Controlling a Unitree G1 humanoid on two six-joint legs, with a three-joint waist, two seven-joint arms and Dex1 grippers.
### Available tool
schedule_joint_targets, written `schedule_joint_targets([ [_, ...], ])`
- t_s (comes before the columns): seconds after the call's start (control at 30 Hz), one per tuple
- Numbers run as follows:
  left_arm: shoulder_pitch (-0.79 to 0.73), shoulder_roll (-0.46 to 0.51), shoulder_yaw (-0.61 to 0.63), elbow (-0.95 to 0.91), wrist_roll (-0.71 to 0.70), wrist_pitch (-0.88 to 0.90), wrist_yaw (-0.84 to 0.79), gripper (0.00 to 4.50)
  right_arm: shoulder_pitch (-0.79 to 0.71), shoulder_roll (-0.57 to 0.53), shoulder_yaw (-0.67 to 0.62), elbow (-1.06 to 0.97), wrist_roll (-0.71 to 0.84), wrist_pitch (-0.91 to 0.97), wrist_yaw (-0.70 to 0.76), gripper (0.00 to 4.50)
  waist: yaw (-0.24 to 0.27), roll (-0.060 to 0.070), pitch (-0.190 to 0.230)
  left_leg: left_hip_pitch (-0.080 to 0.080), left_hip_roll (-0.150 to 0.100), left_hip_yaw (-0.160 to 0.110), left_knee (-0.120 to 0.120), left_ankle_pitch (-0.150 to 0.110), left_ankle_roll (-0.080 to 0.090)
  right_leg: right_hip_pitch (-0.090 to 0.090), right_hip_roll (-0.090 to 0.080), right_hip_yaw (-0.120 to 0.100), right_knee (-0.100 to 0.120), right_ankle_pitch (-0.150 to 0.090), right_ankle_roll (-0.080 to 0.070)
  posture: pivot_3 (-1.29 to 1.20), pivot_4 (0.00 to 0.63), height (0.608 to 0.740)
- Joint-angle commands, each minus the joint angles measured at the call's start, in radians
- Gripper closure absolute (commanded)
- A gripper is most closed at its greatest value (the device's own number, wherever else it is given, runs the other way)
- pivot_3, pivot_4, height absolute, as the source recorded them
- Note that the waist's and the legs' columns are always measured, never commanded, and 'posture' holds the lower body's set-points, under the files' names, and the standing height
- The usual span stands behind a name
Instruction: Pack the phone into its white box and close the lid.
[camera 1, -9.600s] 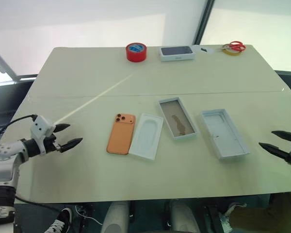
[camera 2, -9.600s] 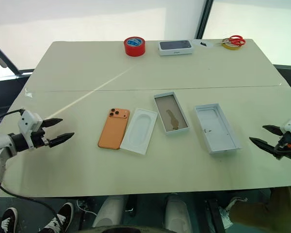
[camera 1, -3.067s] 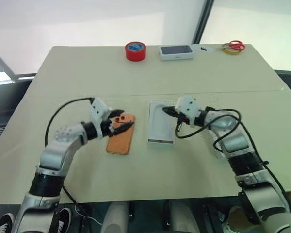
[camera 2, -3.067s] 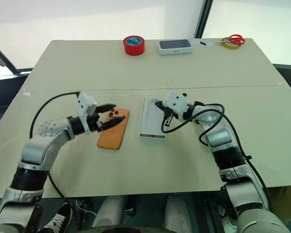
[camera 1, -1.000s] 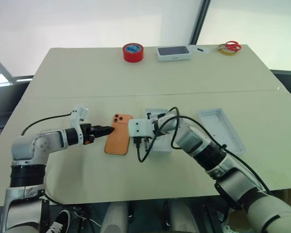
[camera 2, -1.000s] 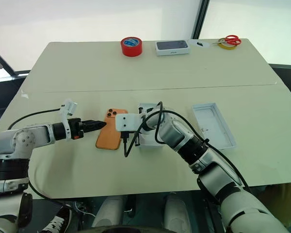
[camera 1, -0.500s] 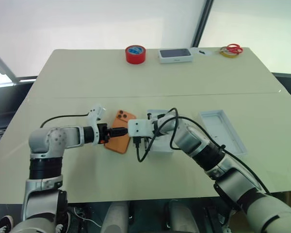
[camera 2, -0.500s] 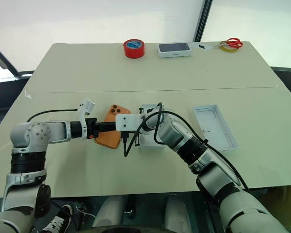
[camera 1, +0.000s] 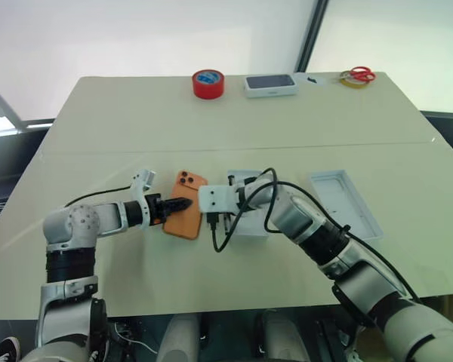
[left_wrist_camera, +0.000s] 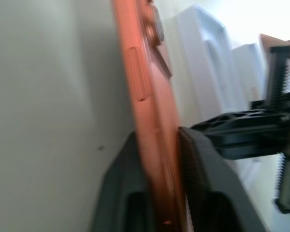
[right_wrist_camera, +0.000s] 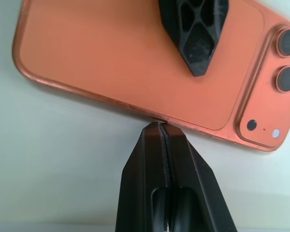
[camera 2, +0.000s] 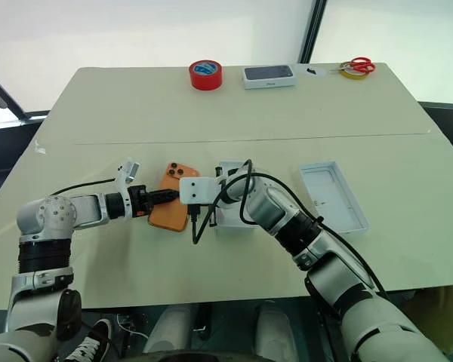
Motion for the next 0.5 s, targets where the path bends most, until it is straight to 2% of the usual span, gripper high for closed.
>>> schedule_joint_targets([
  [0.03,0.051,0.002,-0.043,0.013,0.047,-0.083,0.008,3.82,-0.008,0.010,-0.020,-0.011,0.004,-0.019,-0.013,4.50,-0.005,0.000,0.000,0.000,0.000,0.000,0.000,0.000,0.000,0.000,0.000,0.000,0.000,0.000,0.000,0.00,0.150,0.740],
  [0.23,0.064,0.025,-0.036,0.034,0.012,-0.079,-0.022,3.82,0.000,-0.001,-0.021,-0.017,0.004,-0.024,-0.017,4.50,-0.005,0.000,0.000,0.000,0.000,0.000,-0.001,0.000,0.000,-0.001,-0.001,0.000,-0.001,0.000,-0.001,0.00,0.150,0.740],
  [0.3,0.051,0.010,0.001,0.054,-0.021,-0.041,-0.006,4.26,0.001,0.000,-0.023,-0.018,0.005,-0.023,-0.018,4.50,-0.006,0.000,0.000,0.000,0.000,0.000,-0.003,0.000,0.000,-0.001,-0.001,0.000,-0.001,0.000,-0.001,0.00,0.150,0.740],
  [0.37,0.043,0.002,0.024,0.059,-0.047,-0.017,0.007,4.48,0.002,0.000,-0.026,-0.022,0.007,-0.025,-0.021,4.50,-0.007,0.000,0.000,0.000,0.001,0.000,-0.003,0.000,0.000,-0.001,-0.001,0.000,-0.002,0.000,-0.001,0.00,0.150,0.740],
  [0.5,0.059,-0.002,0.028,0.037,-0.067,-0.010,0.007,4.48,-0.006,0.023,-0.086,-0.030,0.053,-0.035,-0.052,4.50,-0.009,0.000,0.000,0.000,0.001,0.000,-0.003,0.000,0.000,-0.002,-0.001,0.000,-0.002,0.000,-0.001,0.00,0.150,0.740],
])
